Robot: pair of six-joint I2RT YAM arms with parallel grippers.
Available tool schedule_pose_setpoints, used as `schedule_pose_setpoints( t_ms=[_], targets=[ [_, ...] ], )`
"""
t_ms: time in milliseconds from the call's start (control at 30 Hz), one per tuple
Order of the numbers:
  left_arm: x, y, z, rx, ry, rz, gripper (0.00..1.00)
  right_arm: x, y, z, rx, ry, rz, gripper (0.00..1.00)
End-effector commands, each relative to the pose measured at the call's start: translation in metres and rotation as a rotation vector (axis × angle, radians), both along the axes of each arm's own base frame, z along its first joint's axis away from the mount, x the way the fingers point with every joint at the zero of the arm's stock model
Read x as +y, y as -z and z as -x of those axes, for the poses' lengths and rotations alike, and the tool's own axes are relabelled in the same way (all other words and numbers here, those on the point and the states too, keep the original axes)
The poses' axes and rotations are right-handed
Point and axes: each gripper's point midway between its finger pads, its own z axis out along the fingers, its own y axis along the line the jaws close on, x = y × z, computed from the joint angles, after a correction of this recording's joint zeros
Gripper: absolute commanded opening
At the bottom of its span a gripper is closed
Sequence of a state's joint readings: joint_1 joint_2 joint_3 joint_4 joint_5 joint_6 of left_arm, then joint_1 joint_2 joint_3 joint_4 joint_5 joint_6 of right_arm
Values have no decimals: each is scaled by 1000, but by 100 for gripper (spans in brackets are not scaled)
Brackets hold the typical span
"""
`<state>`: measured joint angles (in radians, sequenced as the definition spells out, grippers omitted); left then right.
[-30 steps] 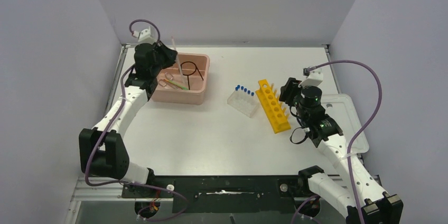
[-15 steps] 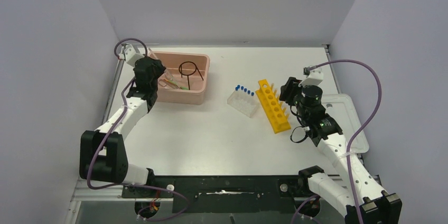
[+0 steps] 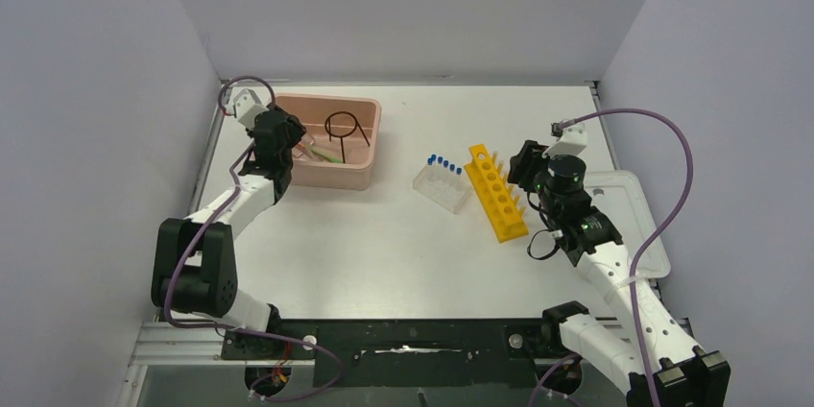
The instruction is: Organize the chemistry lab equipment
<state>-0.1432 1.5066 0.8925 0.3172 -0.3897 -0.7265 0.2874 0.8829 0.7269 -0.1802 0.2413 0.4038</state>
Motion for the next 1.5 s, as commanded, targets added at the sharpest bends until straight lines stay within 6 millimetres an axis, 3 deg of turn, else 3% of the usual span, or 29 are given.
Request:
schedule_pose_setpoints(
  t_ms=[0, 133, 267, 300, 367, 467, 533, 567, 600, 667, 800, 933, 1067, 1233, 1467],
  targets=[
    [4, -28, -6, -78, -15, -20, 45, 0, -6, -4, -32, 0, -9, 53],
    [7, -29, 1, -69, -21, -35, 63, 0, -5, -5, -29, -1, -12, 53],
    [-1, -45, 8, -96, 5, -63, 66, -10, -3, -8, -13, 51, -25, 54],
    [-7, -51, 8, -102, 26, -93, 66, -16, -2, -9, -1, 76, -43, 58],
    [-32, -66, 6, -123, 111, -149, 67, -29, 3, -13, 26, 121, -85, 64],
    [-92, -85, -3, -163, 330, -240, 66, -47, 7, -20, 46, 148, -170, 65],
    [-130, -87, -10, -150, 463, -314, 67, -53, 5, -23, 36, 147, -226, 64],
    [-147, -80, -14, -120, 527, -350, 67, -56, 2, -24, 25, 142, -248, 64],
    [-160, -85, -22, -108, 573, -370, 68, -57, -1, -24, 19, 136, -260, 64],
    [-177, -58, -35, -2, 649, -382, 70, -58, -6, -26, 9, 129, -261, 64],
    [-194, -36, -54, 76, 700, -362, 74, -61, -12, -27, 14, 128, -238, 64],
    [-193, -16, -72, 167, 623, -283, 76, -65, -16, -28, 14, 130, -217, 64],
    [-193, -11, -84, 175, 539, -169, 77, -66, -15, -29, 19, 126, -208, 64],
    [-206, -8, -92, 163, 530, -88, 78, -67, -10, -26, 27, 121, -197, 64],
    [-229, -2, -83, 196, 608, -228, 44, -69, 1, -23, 40, 122, -186, 64]
  ],
)
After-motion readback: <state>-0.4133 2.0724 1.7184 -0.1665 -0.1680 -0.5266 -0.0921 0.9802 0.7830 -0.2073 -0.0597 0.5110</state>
